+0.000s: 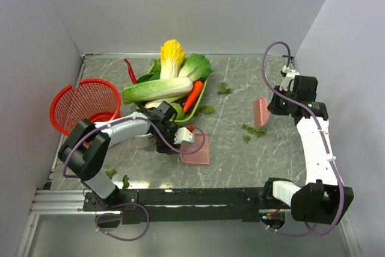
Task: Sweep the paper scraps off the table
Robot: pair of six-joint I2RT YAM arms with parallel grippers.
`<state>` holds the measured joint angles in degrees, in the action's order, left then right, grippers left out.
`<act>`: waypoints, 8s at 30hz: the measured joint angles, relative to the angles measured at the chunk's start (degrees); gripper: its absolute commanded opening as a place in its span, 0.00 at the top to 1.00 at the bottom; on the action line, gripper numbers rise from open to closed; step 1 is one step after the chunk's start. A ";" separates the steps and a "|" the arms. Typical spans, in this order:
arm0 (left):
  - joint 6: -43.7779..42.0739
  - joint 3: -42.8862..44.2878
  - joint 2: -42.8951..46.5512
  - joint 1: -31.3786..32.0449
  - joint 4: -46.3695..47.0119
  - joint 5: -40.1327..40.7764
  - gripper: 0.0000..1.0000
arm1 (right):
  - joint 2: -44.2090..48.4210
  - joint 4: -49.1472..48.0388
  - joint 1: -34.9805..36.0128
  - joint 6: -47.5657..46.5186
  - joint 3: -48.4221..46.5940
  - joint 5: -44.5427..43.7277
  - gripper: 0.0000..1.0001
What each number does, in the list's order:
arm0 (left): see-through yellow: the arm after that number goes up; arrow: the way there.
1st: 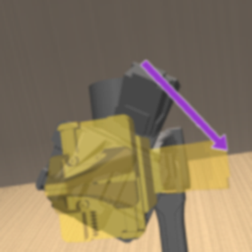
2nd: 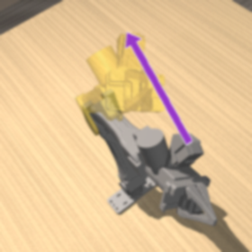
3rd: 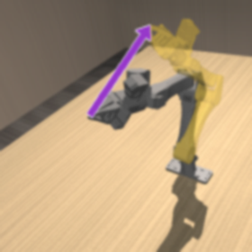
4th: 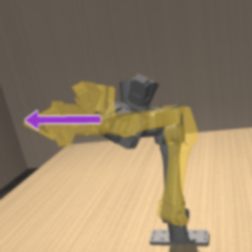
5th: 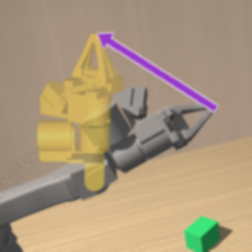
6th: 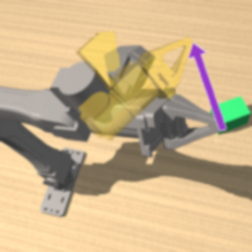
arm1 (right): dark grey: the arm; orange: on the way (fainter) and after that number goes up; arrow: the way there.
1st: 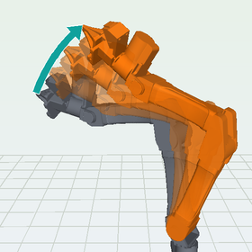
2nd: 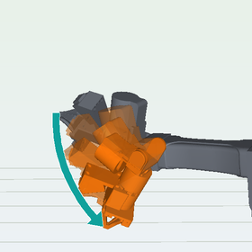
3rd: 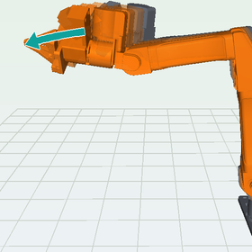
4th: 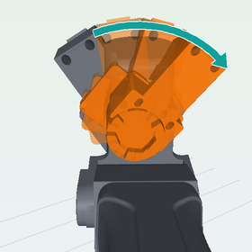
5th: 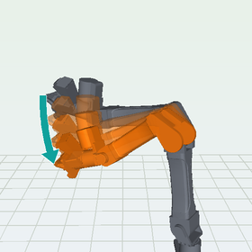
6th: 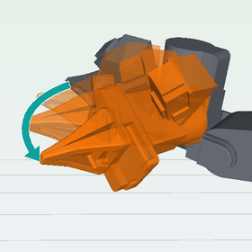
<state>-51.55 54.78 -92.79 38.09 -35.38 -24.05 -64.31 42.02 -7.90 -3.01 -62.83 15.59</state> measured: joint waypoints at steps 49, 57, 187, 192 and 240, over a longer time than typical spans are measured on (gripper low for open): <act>5.14 34.18 -20.46 9.03 -9.77 14.43 0.99 | -15.54 8.22 4.74 -8.37 -5.49 -8.66 1.00; 5.81 32.30 -21.68 9.94 -6.91 13.14 0.99 | -15.56 8.55 11.37 -2.49 -4.48 4.61 1.00; 4.24 11.85 -9.38 -1.01 2.60 -5.92 0.89 | -13.44 8.50 20.26 -1.27 -15.89 0.48 1.00; 3.82 11.45 -9.38 -0.85 3.87 -5.05 0.64 | -13.40 8.02 15.41 0.04 -14.78 -2.23 1.00; 12.79 28.33 -3.32 -5.35 0.44 -14.34 0.99 | -13.11 5.42 4.15 2.10 -11.43 -1.42 1.00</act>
<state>-38.76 83.11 -96.12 32.73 -34.94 -38.39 -77.43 47.44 -3.75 -0.91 -74.26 14.17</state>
